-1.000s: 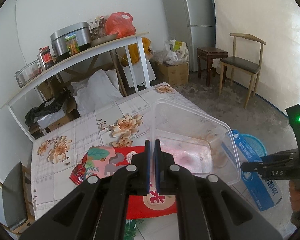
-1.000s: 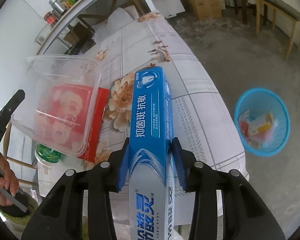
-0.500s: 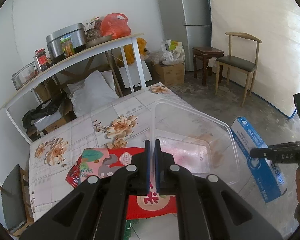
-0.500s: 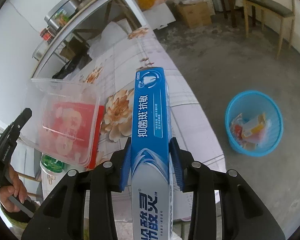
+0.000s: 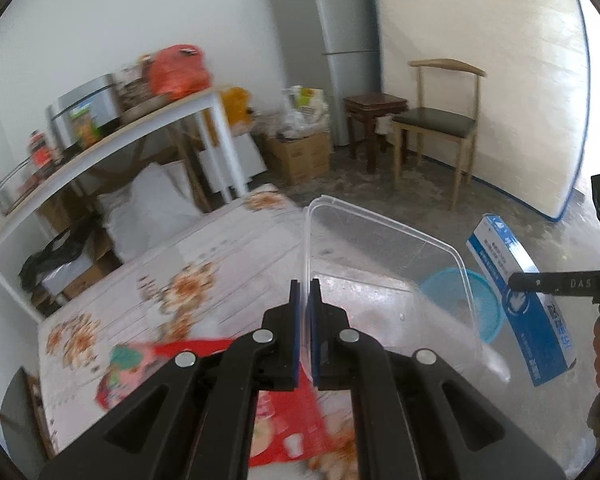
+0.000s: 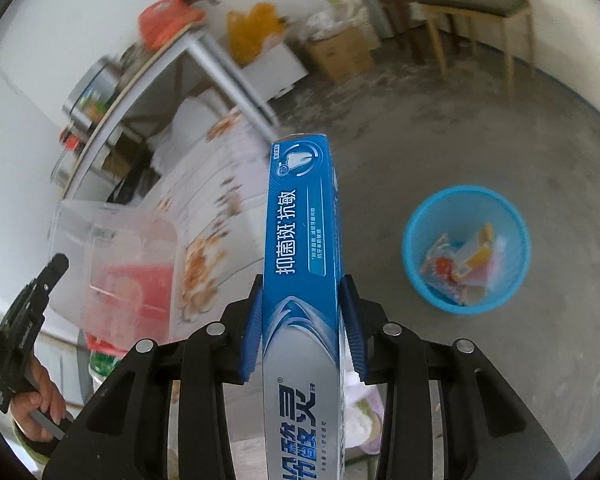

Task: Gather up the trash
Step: 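Carry the container and toothpaste box over the wastebasket and open both tools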

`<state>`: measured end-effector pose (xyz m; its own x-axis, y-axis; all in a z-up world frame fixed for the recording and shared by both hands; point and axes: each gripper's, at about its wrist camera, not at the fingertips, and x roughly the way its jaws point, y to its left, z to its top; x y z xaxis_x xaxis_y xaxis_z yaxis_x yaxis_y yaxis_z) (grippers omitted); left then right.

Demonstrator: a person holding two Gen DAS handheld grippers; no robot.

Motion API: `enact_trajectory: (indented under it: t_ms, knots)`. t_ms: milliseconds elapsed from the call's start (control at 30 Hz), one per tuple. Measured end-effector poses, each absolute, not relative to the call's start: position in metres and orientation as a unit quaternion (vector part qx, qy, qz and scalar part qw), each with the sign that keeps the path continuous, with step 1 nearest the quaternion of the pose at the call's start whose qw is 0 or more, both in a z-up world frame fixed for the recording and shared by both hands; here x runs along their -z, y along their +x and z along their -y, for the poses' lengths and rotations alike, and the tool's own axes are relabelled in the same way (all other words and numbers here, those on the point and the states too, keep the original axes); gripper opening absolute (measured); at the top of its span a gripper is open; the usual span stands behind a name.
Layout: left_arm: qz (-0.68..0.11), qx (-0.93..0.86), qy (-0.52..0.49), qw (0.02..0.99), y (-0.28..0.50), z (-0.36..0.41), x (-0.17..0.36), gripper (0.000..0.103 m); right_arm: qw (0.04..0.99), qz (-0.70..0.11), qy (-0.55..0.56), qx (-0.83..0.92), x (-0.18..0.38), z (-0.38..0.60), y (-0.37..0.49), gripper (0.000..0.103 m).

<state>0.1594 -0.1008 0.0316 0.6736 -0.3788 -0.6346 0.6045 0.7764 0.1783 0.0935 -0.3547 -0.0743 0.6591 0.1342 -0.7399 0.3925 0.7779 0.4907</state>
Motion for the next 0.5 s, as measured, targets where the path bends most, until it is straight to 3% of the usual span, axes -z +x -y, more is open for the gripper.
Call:
enact_trajectory:
  t_ms: [233,500]
  knots:
    - [-0.328,0.337,0.221,0.854,0.171,0.188,-0.017,0.003,0.829,-0.391,0.382,0.121,0.097,0.408,0.064,0.034]
    - [-0.37,0.358,0.311,0.799,0.18,0.298,0.047,0.004,0.783,-0.415,0.44,0.142,0.151,0.457,0.062,0.034]
